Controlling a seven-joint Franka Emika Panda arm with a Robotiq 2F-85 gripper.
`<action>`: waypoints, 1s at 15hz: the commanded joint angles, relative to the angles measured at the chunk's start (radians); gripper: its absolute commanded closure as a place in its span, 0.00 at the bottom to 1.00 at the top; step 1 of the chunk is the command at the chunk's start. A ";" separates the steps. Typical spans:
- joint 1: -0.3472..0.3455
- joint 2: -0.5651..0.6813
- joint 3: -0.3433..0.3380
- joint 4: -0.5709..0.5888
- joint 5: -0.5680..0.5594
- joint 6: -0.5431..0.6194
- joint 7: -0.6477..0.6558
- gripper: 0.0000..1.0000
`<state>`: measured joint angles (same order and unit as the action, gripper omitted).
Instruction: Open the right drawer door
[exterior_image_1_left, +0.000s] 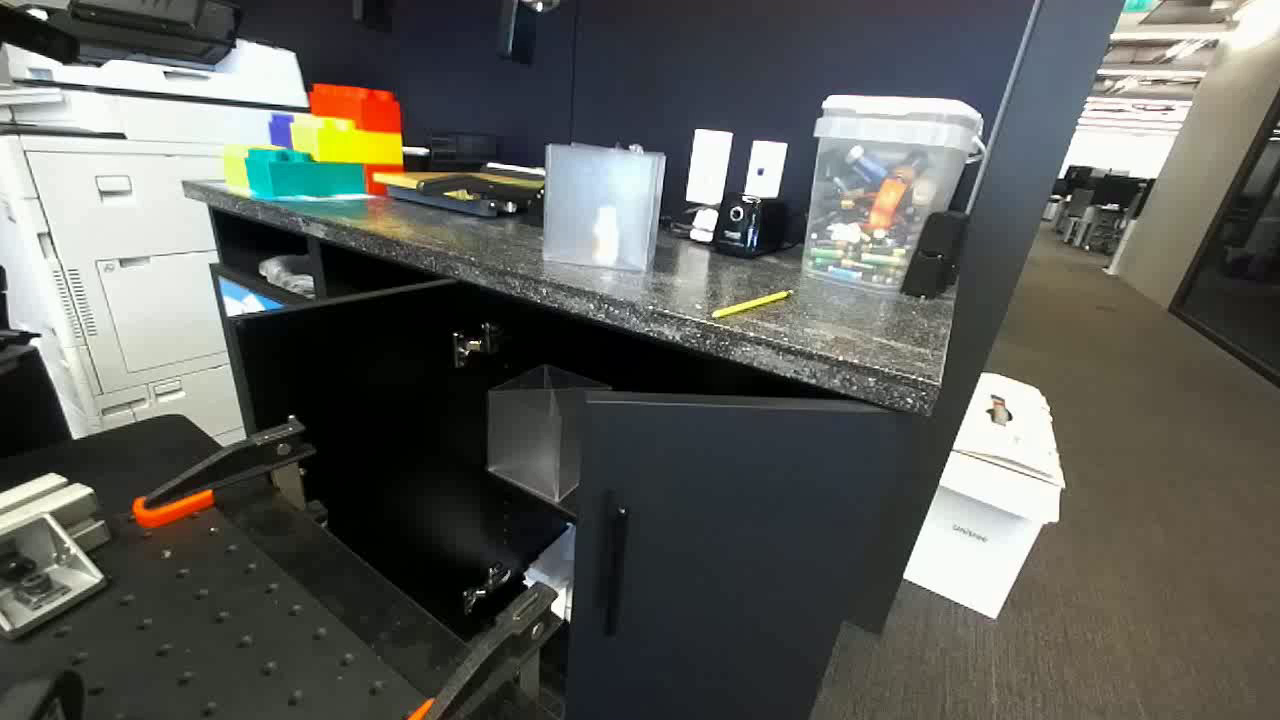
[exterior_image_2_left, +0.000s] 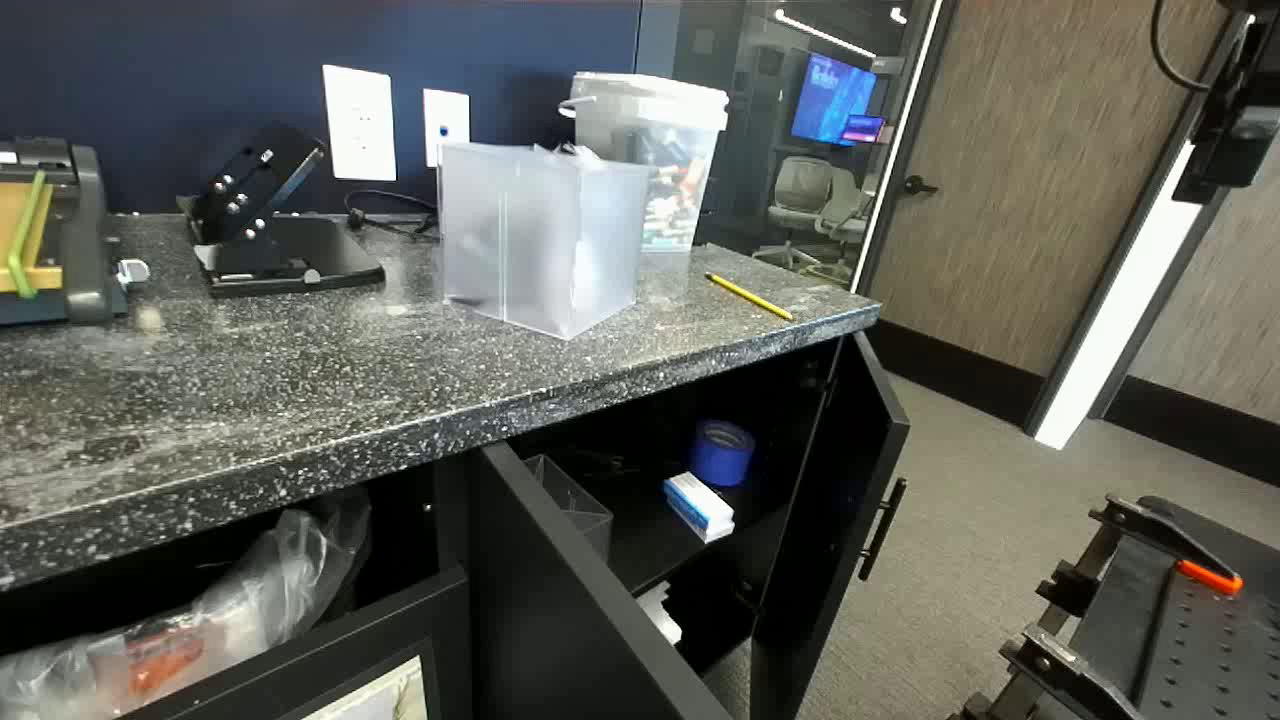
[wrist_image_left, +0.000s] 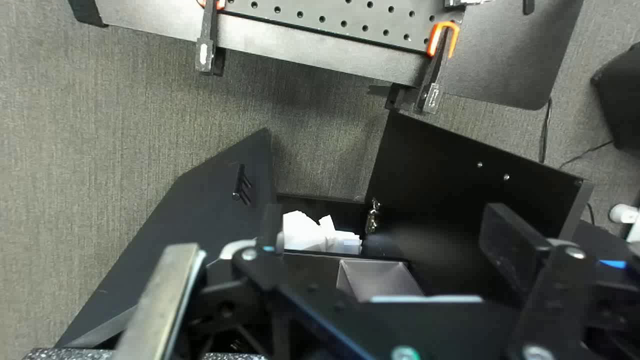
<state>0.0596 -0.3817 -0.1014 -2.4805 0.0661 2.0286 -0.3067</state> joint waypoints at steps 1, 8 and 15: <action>-0.011 0.001 0.010 0.001 0.004 -0.002 -0.003 0.00; -0.010 0.103 0.014 0.039 0.016 0.043 0.026 0.00; -0.014 0.476 0.040 0.151 0.116 0.292 0.111 0.00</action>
<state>0.0582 -0.0839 -0.0886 -2.4200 0.1100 2.2373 -0.2285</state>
